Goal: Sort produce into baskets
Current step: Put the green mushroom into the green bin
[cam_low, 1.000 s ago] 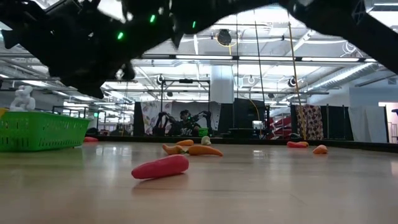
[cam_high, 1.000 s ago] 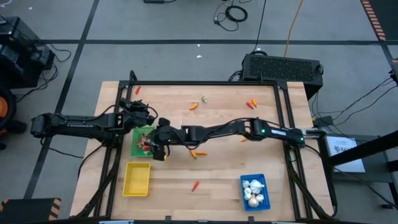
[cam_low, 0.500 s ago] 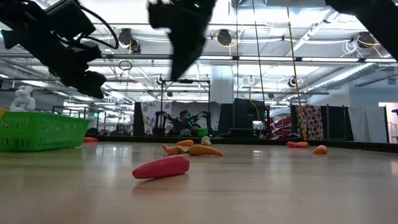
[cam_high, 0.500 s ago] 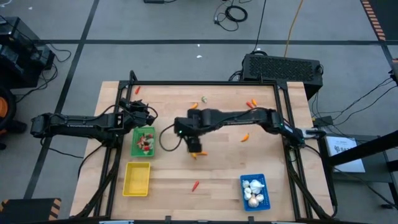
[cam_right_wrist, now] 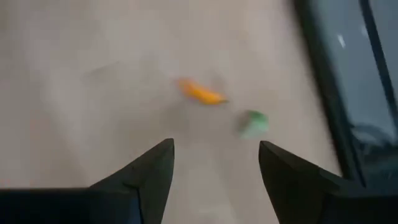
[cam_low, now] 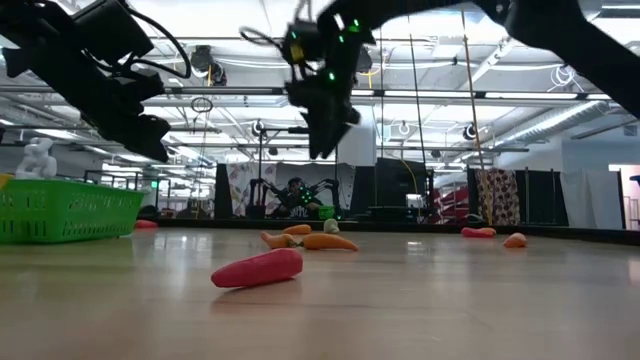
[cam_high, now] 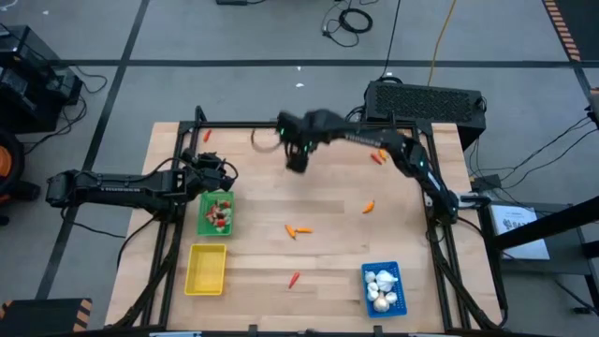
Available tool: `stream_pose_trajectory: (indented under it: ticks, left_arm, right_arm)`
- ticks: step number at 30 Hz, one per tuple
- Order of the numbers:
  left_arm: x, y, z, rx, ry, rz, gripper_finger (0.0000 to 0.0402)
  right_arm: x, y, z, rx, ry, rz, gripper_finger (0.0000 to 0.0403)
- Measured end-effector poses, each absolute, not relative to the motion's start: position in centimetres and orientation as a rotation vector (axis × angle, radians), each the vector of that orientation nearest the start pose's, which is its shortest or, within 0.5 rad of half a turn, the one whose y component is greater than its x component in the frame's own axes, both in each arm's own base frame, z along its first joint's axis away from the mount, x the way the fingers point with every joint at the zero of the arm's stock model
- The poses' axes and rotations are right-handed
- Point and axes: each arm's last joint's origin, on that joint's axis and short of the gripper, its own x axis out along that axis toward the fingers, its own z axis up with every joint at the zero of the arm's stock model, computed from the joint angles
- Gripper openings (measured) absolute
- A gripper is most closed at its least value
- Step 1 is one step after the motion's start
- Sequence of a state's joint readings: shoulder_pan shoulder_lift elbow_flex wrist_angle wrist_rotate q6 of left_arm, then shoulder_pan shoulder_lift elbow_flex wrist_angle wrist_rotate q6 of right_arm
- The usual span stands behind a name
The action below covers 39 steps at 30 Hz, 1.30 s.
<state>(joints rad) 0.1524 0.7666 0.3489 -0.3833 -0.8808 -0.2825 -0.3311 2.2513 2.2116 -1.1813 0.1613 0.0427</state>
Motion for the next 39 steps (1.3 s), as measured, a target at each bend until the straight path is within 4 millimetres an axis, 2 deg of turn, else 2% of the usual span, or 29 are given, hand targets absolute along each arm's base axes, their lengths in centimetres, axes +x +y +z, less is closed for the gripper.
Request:
stream_pose_trajectory:
  ticks: [2, 5, 10, 14, 20, 26, 34, 39]
  left_arm:
    - [13.3, 4.3, 18.0, 0.051, 0.635, 1.067, 0.0176]
    - [13.3, 4.3, 18.0, 0.051, 0.635, 1.066, 0.0176]
    - [13.3, 4.3, 18.0, 0.051, 0.635, 1.066, 0.0176]
    - [13.3, 4.3, 18.0, 0.055, 0.637, 1.07, 0.0176]
    - [13.2, 4.6, 18.0, 0.054, 0.639, 1.091, 0.0176]
    - [13.2, 4.7, 18.0, 0.052, 0.64, 1.101, 0.0176]
    - [13.2, 4.7, 18.0, 0.055, 0.639, 1.103, 0.0176]
    - [13.2, 4.7, 18.0, 0.057, 0.639, 1.107, 0.0176]
  right_arm:
    - [43.2, -18.1, 26.4, 0.242, 1.205, -0.546, 0.0224]
    - [42.5, -20.9, 24.5, 0.371, 1.227, -0.658, 0.0224]
    - [42.4, -23.5, 21.0, 0.487, 1.249, -0.755, 0.0224]
    - [42.9, -23.5, 18.9, 0.49, 1.298, -0.745, 0.0224]
    - [44.0, -23.2, 17.5, 0.512, 1.269, -0.697, 0.0224]
    - [44.7, -23.4, 14.8, 0.537, 1.278, -0.709, 0.0224]
    - [45.0, -23.4, 14.8, 0.521, 1.257, -0.713, 0.022]
    - [45.1, -23.2, 14.8, 0.507, 1.263, -0.692, 0.0189]
